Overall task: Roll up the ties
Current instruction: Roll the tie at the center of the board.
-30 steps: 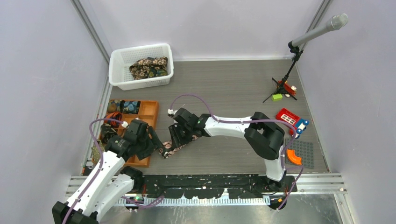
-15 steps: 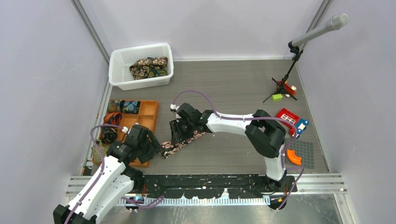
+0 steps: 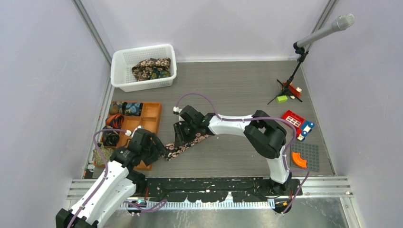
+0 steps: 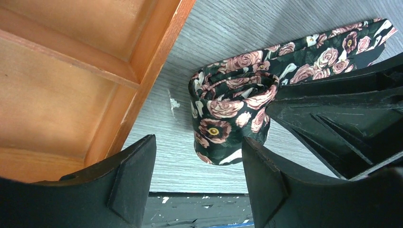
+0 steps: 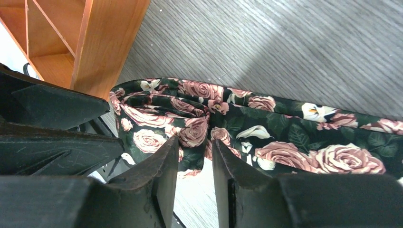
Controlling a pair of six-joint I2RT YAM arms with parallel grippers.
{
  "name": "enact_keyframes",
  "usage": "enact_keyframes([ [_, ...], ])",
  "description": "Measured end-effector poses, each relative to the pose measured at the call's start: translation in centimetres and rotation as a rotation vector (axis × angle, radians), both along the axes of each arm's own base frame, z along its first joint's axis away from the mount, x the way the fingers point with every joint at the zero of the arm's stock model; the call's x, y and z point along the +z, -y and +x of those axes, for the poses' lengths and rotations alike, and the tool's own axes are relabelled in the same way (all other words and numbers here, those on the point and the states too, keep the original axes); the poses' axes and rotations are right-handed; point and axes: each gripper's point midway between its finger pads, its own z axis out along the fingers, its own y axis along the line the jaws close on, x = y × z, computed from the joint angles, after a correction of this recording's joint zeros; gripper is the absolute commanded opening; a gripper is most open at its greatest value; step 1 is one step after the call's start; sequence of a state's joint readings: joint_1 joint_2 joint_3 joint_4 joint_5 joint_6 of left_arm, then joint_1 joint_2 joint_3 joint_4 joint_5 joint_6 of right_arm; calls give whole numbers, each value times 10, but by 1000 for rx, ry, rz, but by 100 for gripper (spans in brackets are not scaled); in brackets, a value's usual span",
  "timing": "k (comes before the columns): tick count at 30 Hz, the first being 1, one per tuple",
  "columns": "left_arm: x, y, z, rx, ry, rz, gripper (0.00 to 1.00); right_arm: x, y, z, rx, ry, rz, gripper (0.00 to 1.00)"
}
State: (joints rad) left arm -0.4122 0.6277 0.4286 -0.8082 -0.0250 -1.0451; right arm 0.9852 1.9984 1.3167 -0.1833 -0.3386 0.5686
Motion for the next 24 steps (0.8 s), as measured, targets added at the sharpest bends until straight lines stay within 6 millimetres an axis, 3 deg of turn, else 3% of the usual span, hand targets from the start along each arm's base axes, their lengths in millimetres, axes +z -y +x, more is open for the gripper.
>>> enact_keyframes([
  [24, -15, 21, 16, -16, 75, -104, 69, -18, 8, 10, -28, -30, 14, 28],
])
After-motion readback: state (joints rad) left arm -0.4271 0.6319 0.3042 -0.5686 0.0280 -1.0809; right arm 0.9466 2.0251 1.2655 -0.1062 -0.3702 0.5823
